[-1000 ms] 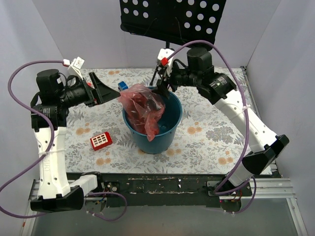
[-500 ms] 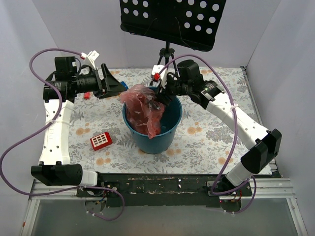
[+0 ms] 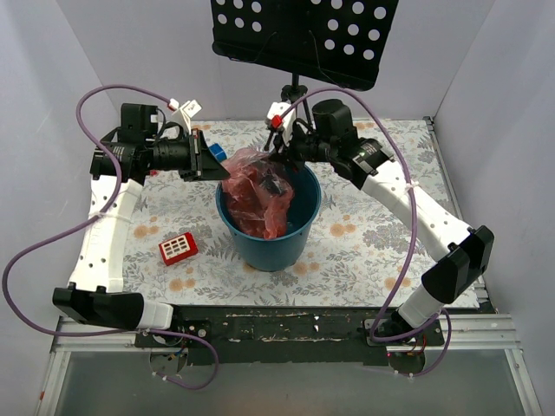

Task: Put the trash bags into the trash bin
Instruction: Place the trash bag in the trash bin.

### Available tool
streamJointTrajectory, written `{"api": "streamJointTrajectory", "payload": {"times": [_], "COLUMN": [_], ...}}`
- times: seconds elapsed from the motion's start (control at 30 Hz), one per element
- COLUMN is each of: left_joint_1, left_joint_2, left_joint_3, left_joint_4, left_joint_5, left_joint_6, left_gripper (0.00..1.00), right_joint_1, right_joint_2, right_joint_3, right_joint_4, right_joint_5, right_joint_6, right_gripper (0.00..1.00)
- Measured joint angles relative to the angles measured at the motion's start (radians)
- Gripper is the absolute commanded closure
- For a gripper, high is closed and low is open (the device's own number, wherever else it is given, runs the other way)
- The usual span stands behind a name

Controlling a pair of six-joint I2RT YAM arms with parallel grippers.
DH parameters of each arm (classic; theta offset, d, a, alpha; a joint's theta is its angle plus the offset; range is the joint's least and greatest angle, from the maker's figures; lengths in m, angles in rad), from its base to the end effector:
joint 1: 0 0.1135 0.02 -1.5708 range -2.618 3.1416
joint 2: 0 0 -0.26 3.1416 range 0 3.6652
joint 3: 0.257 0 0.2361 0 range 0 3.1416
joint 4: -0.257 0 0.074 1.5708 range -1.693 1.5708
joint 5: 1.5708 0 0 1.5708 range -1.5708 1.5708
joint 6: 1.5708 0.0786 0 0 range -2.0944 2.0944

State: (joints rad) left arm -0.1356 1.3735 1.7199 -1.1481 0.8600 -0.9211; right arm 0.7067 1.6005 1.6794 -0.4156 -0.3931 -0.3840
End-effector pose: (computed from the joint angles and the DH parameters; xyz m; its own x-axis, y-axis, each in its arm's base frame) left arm 0.2402 -0.0929 0.4124 -0.9168 -0.3992 0.0129 -0.1976 0.4253 -0.8832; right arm 0.2763 0.2755 0.4028 0.0948 -0.3741 -0.9225 -0.9052 0.3533 -0.2363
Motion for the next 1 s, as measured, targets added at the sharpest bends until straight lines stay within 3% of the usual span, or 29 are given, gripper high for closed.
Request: {"api": "streamJointTrajectory", "payload": {"times": [0.23,0.43,0.8,1.0], "left_joint_1": [0.0,0.0,0.0,0.011], "left_joint_2": [0.019,0.019,-0.049,-0.112], "left_joint_3": [0.106,0.162,0.131,-0.026], "left_joint_4": [-0.06,-0.093,-0.105,-0.042], "left_joint_5": [-0.003,-0.093,-0.308,-0.438], "left_joint_6": [0.129,0.207,0.377,0.548], "left_gripper": [1.0,1.0,1.0,1.0], "right_joint_1": [-0.056,-0.086,-0.084,-0.103], "right_joint_2": [0.008,-0.003,-0.072,-0.087], "right_joint_3": [0.161,0.296,0.187,0.093], "right_joint_4": [-0.019,-0.037,-0.061,-0.069], "right_joint_5": [0.029,0.061,0.175,0.221], "right_joint_6": [0.113,0.211,0.251,0.249], "right_gripper": [0.99,0.99,0.99,0.99]}}
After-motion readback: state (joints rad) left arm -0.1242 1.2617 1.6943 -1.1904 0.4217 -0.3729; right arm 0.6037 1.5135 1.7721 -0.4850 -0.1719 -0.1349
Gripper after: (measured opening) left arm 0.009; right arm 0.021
